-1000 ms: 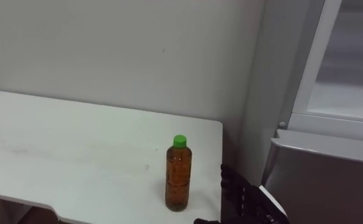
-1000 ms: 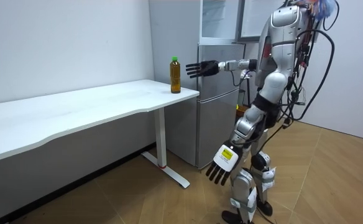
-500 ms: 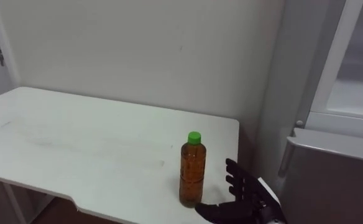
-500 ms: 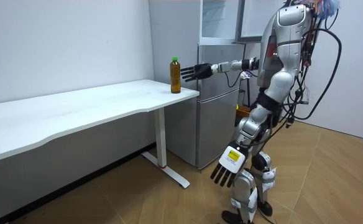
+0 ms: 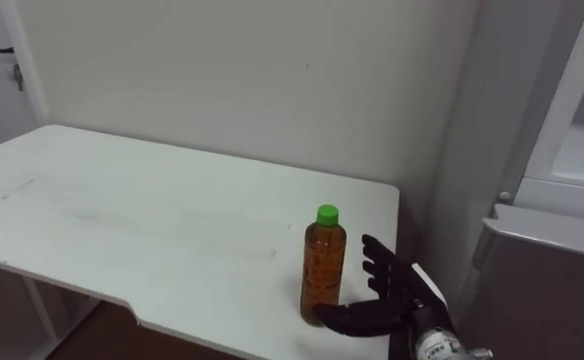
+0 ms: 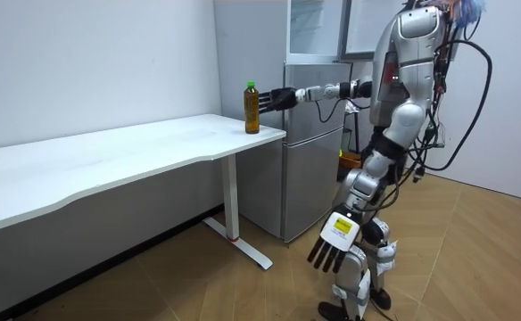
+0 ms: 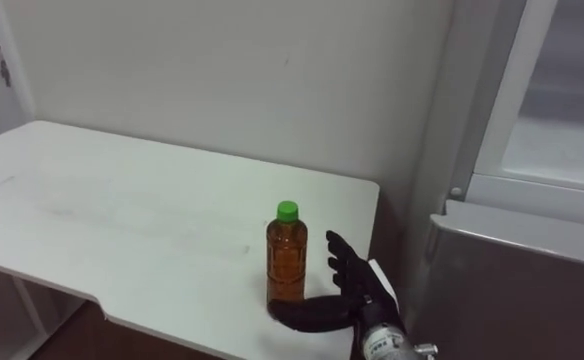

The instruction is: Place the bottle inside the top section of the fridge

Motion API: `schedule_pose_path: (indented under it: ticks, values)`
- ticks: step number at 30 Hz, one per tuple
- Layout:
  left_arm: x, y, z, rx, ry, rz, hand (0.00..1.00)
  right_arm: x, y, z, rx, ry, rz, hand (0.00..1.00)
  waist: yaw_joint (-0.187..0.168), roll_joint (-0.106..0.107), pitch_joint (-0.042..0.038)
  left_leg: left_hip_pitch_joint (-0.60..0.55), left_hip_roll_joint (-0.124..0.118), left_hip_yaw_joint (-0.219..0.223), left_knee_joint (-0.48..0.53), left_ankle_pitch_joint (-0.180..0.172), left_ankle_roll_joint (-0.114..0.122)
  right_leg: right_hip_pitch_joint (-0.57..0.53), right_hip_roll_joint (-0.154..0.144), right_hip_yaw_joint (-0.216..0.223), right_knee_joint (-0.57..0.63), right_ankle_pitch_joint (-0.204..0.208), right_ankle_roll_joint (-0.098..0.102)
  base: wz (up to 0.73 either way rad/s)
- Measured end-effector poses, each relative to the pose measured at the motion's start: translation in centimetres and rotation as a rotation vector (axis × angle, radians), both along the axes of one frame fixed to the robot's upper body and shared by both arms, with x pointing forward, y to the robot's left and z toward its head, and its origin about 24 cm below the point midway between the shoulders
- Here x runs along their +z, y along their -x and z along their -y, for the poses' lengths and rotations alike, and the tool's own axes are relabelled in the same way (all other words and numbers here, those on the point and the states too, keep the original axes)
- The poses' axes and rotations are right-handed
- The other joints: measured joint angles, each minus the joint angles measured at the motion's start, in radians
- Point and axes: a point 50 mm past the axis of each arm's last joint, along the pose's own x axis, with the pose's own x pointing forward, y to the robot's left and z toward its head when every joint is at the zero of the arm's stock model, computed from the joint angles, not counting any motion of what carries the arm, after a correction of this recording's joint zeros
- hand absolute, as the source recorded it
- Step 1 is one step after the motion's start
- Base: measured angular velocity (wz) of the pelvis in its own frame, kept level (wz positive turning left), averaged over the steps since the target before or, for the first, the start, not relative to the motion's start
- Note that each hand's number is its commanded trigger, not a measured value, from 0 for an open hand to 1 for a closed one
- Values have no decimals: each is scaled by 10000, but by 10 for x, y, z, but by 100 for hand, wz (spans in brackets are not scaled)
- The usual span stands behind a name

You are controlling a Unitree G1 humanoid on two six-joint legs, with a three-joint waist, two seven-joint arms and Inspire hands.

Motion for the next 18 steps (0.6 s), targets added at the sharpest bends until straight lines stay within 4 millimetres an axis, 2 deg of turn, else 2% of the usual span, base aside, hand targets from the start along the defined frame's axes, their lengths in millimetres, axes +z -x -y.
schedule_pose_path:
  ticks: [7, 12, 18]
  values:
    - [1, -3, 2, 441, 187, 244, 0, 4, -3, -6, -222, -207, 140, 0, 227, -77, 6, -343, -61, -199, 37, 65, 20, -278, -38, -173, 13, 1, 1, 8]
    - [0, 0, 2, 1095, 378, 315, 0, 7, -4, -7, -354, -167, 236, 0, 491, -141, 62, -426, -77, -252, -13, 102, 16, -302, -39, -263, 16, 1, 1, 7]
    - [-1, 6, -1, 1410, 459, 220, 0, 10, -7, -13, -294, -321, 229, 0, 507, -188, 89, -517, -98, -439, 19, 102, 13, -321, -22, -292, 17, 1, 1, 6]
